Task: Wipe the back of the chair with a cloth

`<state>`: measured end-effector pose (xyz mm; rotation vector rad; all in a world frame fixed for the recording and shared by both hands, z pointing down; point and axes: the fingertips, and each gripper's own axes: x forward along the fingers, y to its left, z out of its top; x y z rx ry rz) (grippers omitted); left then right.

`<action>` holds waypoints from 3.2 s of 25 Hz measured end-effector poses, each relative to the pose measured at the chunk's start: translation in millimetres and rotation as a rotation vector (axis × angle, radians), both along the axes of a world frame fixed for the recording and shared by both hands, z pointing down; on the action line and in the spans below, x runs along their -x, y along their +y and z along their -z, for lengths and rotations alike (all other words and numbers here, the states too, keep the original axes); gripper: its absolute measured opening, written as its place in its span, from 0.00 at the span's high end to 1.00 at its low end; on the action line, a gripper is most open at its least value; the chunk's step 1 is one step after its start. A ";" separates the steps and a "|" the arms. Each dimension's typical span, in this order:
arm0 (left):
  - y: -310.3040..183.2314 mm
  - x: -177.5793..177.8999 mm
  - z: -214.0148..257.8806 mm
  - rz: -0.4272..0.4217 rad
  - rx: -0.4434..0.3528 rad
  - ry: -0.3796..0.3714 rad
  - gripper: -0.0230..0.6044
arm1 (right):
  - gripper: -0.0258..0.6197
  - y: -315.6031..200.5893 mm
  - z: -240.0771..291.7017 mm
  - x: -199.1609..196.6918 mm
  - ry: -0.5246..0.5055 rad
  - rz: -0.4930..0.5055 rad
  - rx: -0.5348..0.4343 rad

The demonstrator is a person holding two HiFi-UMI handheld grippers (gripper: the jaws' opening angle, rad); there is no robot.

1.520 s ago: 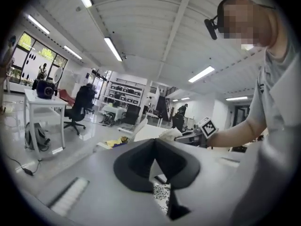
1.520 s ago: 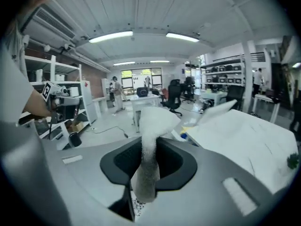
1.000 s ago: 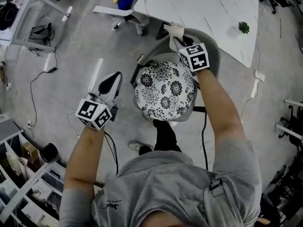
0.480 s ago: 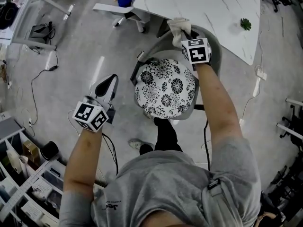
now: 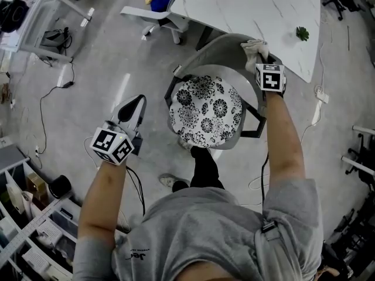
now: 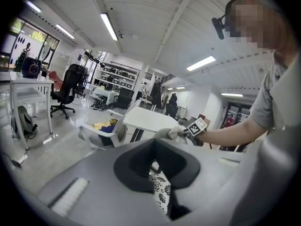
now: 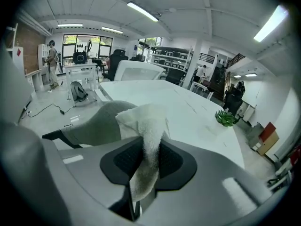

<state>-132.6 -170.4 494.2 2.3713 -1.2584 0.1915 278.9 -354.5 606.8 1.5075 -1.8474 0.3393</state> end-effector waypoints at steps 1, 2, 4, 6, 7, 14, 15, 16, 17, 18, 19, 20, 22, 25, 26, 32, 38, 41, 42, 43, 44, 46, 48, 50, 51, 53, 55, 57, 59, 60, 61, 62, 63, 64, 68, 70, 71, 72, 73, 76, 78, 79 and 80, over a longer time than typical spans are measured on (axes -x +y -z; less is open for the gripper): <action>0.9 1.1 1.3 0.000 -0.003 -0.001 0.87 | 0.85 5.3 0.7 -8.2 0.008 -0.012 0.002; 1.5 2.1 2.6 0.000 -0.006 -0.001 0.87 | 0.85 10.4 1.4 -15.4 0.015 -0.023 0.003; 1.9 3.0 4.7 0.000 -0.013 0.000 0.87 | 0.85 19.8 2.8 -28.6 0.027 -0.042 0.006; 1.1 3.1 5.9 -0.002 -0.018 0.000 0.87 | 0.85 26.6 3.6 -39.1 0.035 -0.056 0.010; 0.5 3.0 6.4 -0.005 -0.021 -0.001 0.87 | 0.85 29.1 4.1 -41.4 0.034 -0.058 0.014; -8.2 -6.9 3.7 -0.015 -0.027 0.013 0.87 | 0.85 36.2 4.0 54.2 -0.025 0.301 -0.002; -9.5 -9.6 1.9 -0.016 -0.023 0.015 0.87 | 0.85 36.1 0.6 75.4 -0.035 0.366 -0.002; -10.5 -12.2 -0.3 -0.016 -0.018 0.017 0.87 | 0.85 35.3 -3.9 95.4 -0.046 0.423 0.000; -11.1 -14.3 -3.1 -0.017 -0.014 0.019 0.87 | 0.85 34.0 -9.1 114.2 -0.055 0.472 0.005; -11.5 -16.0 -6.4 -0.018 -0.011 0.021 0.87 | 0.85 32.0 -14.7 131.3 -0.061 0.516 0.011; -11.7 -17.2 -9.6 -0.018 -0.009 0.021 0.87 | 0.85 29.6 -20.5 146.4 -0.064 0.553 0.019; -11.8 -18.0 -12.3 -0.017 -0.006 0.021 0.87 | 0.85 26.6 -26.2 159.4 -0.068 0.580 0.028; -12.0 -17.4 -16.8 -0.014 0.000 0.019 0.87 | 0.85 18.3 -36.8 177.6 -0.081 0.598 0.052; -12.2 -13.6 -22.0 -0.004 0.012 0.016 0.87 | 0.85 1.1 -51.6 183.3 -0.088 0.540 0.090; -12.2 -12.6 -23.8 0.000 0.015 0.016 0.87 | 0.85 -5.0 -55.0 180.3 -0.091 0.507 0.096; -15.4 -10.6 -29.3 -0.004 0.025 0.007 0.87 | 0.85 -24.2 -61.5 163.2 -0.095 0.388 0.102; -18.0 -19.4 -20.7 -0.026 0.011 0.011 0.87 | 0.85 -20.1 -67.7 121.9 -0.051 0.255 0.119; -15.9 -21.8 -19.9 -0.038 0.011 0.009 0.87 | 0.85 -15.2 -74.0 80.7 -0.035 0.162 0.134; -14.7 -22.4 -20.7 -0.041 0.012 0.009 0.87 | 0.85 -12.5 -76.3 67.4 -0.028 0.137 0.136; -13.4 -23.1 -21.7 -0.045 0.014 0.008 0.87 | 0.85 -9.0 -77.0 55.0 -0.019 0.115 0.136; -11.9 -24.1 -22.2 -0.049 0.015 0.007 0.87 | 0.85 -4.7 -76.7 43.6 -0.010 0.092 0.135; -8.6 -26.5 -21.9 -0.060 0.015 0.009 0.87 | 0.85 6.3 -75.8 23.5 -0.002 0.043 0.141; -5.2 -29.5 -20.5 -0.070 0.012 0.014 0.87 | 0.85 17.8 -71.6 6.1 0.003 -0.003 0.144; -2.2 -32.7 -18.9 -0.080 0.007 0.019 0.87 | 0.85 28.7 -67.1 -9.9 0.012 -0.042 0.145; -1.0 -34.0 -18.0 -0.084 0.005 0.022 0.87 | 0.85 33.9 -67.2 -18.3 0.014 -0.063 0.145; 1.6 -34.9 -15.6 -0.091 0.001 0.028 0.87 | 0.85 43.7 -72.0 -35.2 0.007 -0.112 0.143; 4.7 -33.0 -12.6 -0.094 -0.003 0.033 0.87 | 0.85 53.7 -71.1 -47.8 -0.001 -0.156 0.144; 7.9 -29.4 -9.4 -0.093 -0.008 0.037 0.87 | 0.85 65.0 -66.3 -58.4 0.008 -0.188 0.148; 10.4 -25.6 -7.4 -0.090 -0.013 0.039 0.87 | 0.85 77.7 -54.4 -69.2 0.038 -0.220 0.149; 11.5 -24.3 -7.0 -0.089 -0.015 0.040 0.87 | 0.85 83.6 -49.0 -74.5 0.044 -0.236 0.148; 12.6 -23.7 -6.8 -0.089 -0.016 0.041 0.87 | 0.85 88.7 -46.0 -78.4 0.041 -0.244 0.146; 13.7 -23.7 -6.8 -0.091 -0.019 0.040 0.87 | 0.85 92.5 -44.2 -78.7 0.032 -0.233 0.144; 14.5 -24.2 -6.7 -0.095 -0.022 0.037 0.87 | 0.85 94.5 -42.6 -72.8 0.022 -0.194 0.141; 15.0 -24.8 -6.5 -0.100 -0.026 0.032 0.87 | 0.85 94.6 -41.2 -60.2 0.018 -0.125 0.136; 9.9 -27.1 -10.3 -0.104 -0.027 0.019 0.87 | 0.85 80.6 -48.4 27.4 0.038 0.246 0.124; 3.9 -26.6 -15.3 -0.091 -0.019 0.018 0.87 | 0.85 70.1 -58.6 75.1 0.030 0.389 0.130; 0.7 -26.0 -18.4 -0.084 -0.014 0.017 0.87 | 0.85 64.8 -64.2 97.6 0.024 0.449 0.134; -2.8 -25.4 -22.1 -0.076 -0.010 0.015 0.87 | 0.85 59.4 -70.0 118.6 0.017 0.500 0.138; -6.8 -24.8 -26.7 -0.068 -0.006 0.011 0.87 | 0.85 53.6 -76.0 137.7 0.009 0.543 0.141; -20.8 -23.3 -43.2 -0.047 0.006 -0.001 0.87 | 0.85 35.0 -96.6 180.8 -0.023 0.609 0.154; -29.8 -23.2 -54.2 -0.037 0.017 -0.010 0.87 | 0.85 22.4 -107.8 196.6 -0.045 0.605 0.166; -33.7 -23.5 -59.4 -0.034 0.023 -0.016 0.87 | 0.85 16.1 -111.1 200.4 -0.057 0.590 0.172; -37.4 -24.0 -64.0 -0.032 0.028 -0.023 0.87 | 0.85 10.1 -112.9 201.6 -0.069 0.568 0.177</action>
